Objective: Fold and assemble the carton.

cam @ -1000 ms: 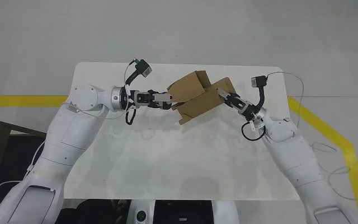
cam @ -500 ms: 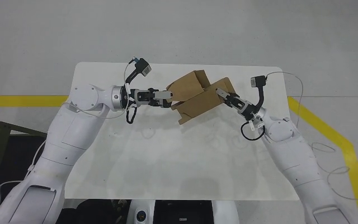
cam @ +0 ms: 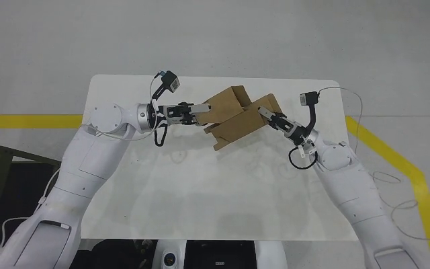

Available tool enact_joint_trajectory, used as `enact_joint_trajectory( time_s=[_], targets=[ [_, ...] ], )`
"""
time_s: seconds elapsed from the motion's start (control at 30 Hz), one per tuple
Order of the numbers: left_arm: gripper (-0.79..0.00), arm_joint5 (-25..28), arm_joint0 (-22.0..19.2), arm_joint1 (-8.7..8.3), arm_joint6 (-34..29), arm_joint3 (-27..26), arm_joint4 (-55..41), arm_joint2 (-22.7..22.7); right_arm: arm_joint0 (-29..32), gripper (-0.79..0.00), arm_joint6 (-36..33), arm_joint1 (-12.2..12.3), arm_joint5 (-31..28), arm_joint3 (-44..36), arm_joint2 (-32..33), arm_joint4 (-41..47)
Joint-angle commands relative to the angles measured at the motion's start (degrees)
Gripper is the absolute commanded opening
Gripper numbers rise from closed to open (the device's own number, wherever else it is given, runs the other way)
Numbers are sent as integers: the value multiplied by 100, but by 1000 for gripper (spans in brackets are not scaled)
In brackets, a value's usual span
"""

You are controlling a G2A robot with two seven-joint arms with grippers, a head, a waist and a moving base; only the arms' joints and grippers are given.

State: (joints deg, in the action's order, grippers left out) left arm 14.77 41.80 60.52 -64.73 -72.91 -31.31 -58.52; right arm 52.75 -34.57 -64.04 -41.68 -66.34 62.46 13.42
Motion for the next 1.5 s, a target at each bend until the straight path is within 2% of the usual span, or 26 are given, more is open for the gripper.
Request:
enact_joint_trajectory(
  time_s=[0.0,0.1,0.3,0.37,0.43,0.83,1.0,1.03,1.1,1.13,1.2,1.23,1.27,1.47],
  targets=[
    [-302,-25,-1,11,25,56,12,11,1,-785,-4,-7,-4,3,1,-5],
    [-326,-83,-12,29,66,153,52,38,6,-785,-6,-17,-7,7,9,-15],
    [-296,-166,-19,52,74,268,186,79,18,-785,-18,-32,-10,8,33,-31],
    [-320,-186,-20,57,82,299,226,84,24,-785,-23,-36,-10,6,42,-36],
    [-391,-206,-24,62,85,314,271,85,28,-785,-24,-41,-19,4,51,-48],
    [-563,-286,-32,83,89,374,432,61,60,-785,-37,-69,-11,2,91,-78],
    [-757,-295,-14,90,71,377,452,40,80,-785,-46,-76,8,-11,118,-87],
    [-785,-298,-10,91,69,377,453,36,83,-785,-43,-78,13,-15,123,-93],
    [-785,-318,-7,93,75,374,467,27,89,-785,-50,-82,15,-26,127,-97],
    [-785,-321,-4,94,70,369,471,23,90,-763,-52,-84,18,-28,130,-98],
    [-785,-324,-7,97,57,363,476,12,91,-443,-70,-87,25,-29,134,-112],
    [-785,-324,-9,98,52,354,473,5,93,-83,-88,-88,37,-25,137,-116],
    [-785,-328,-13,99,41,345,471,-3,97,0,-105,-85,42,-14,153,-118],
    [-785,-319,-86,82,-148,264,513,-97,124,0,-268,40,26,-36,565,-525]
  ],
)
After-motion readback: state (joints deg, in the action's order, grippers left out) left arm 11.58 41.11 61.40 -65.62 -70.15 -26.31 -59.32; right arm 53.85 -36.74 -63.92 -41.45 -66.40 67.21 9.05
